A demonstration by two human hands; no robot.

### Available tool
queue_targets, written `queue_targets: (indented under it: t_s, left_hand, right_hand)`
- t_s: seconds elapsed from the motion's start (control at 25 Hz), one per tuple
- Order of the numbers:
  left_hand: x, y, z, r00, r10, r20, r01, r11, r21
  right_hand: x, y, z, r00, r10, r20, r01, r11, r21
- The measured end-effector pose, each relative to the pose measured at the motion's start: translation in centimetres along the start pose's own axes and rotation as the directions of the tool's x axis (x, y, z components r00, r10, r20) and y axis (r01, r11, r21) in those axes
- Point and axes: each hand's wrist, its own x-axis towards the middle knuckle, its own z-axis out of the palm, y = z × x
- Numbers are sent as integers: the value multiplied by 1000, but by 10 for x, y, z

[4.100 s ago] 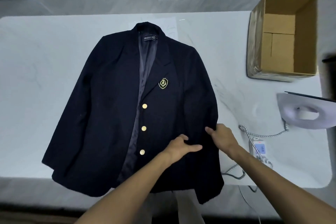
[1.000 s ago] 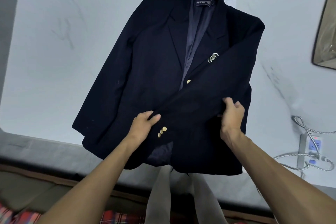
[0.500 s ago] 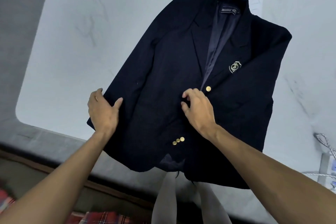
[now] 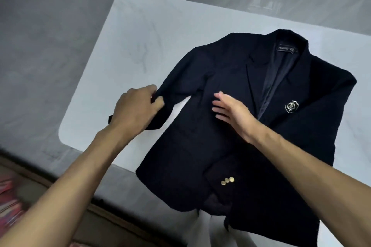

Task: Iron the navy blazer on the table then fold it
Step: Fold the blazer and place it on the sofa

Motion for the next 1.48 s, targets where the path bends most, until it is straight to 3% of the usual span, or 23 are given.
queue_targets:
  t_s: [0.04,0.08,0.12,0.16,0.2,0.24,0.32,0.36,0.4,0.44,0.52,0.6,0.64,0.76,0.88,1.04,1.08,1.16,1.24,1.36,1.4,1.48]
  left_hand:
    - [-12,28,-13,980,174,92,-171,984,-41]
    - [-27,57,-17,908,351,227,-333,936,-117]
    - [-41,83,-13,780,483,398,-428,875,-225]
    - [-52,103,-1,630,535,564,-412,845,-341]
    - [-55,115,18,533,531,659,-320,848,-424]
    - [-51,118,39,563,504,655,-207,853,-479]
    - [-22,103,88,841,294,454,-33,866,-499]
    - [-6,92,109,939,125,319,35,891,-452]
    - [10,83,127,975,4,221,88,911,-403]
    - [27,77,142,981,-38,189,103,932,-347]
    - [53,77,163,966,80,247,-64,995,-72]
    - [70,84,171,907,168,387,-244,958,154]
    - [73,89,174,888,151,433,-258,946,198]
    - [71,90,181,917,132,375,-232,943,236]
    - [67,84,177,964,197,179,-216,972,91]
    - [76,85,170,921,261,289,-325,924,201]
    - [81,90,165,938,282,201,-316,935,164]
    - [97,102,152,983,182,1,-182,981,-62]
    - [125,117,140,1000,18,22,-10,947,-321]
    - [175,139,134,978,-128,162,193,844,-500]
    - [191,145,136,974,-146,175,217,829,-516]
    - [215,156,143,964,-145,222,249,782,-572]
  right_hand:
    - [-12,-18,-13,999,7,53,-17,982,189]
    - [-25,-30,-30,995,7,99,-37,951,308]
    - [-39,-36,-51,992,8,128,-53,935,351]
    - [-52,-36,-72,992,33,121,-69,947,313]
    - [-66,-28,-92,991,87,101,-108,968,225]
    - [-76,-10,-109,987,155,49,-159,983,96]
    - [-89,35,-129,965,221,-141,-243,955,-171]
    - [-89,57,-135,955,199,-219,-255,930,-266]
    - [-88,73,-136,948,186,-259,-268,905,-330]
    - [-88,81,-134,949,167,-267,-261,892,-368]
    - [-89,93,-132,955,118,-273,-197,939,-282]
    - [-99,100,-130,943,26,-332,-94,978,-188]
    - [-105,107,-133,920,-35,-390,-81,957,-278]
    - [-123,139,-152,880,-109,-463,-239,739,-629]
    - [-123,139,-155,838,-178,-516,-234,738,-633]
    - [-97,108,-150,734,-371,-569,-170,710,-683]
    - [-87,97,-158,670,-421,-612,-160,722,-673]
    - [-65,66,-187,517,-462,-721,-123,793,-596]
    - [-45,36,-225,448,-336,-828,-96,903,-418]
    - [-11,19,-271,575,-64,-816,-55,992,-116]
    - [0,19,-279,626,-7,-780,-32,999,-35]
    - [16,22,-290,655,26,-756,-19,1000,17]
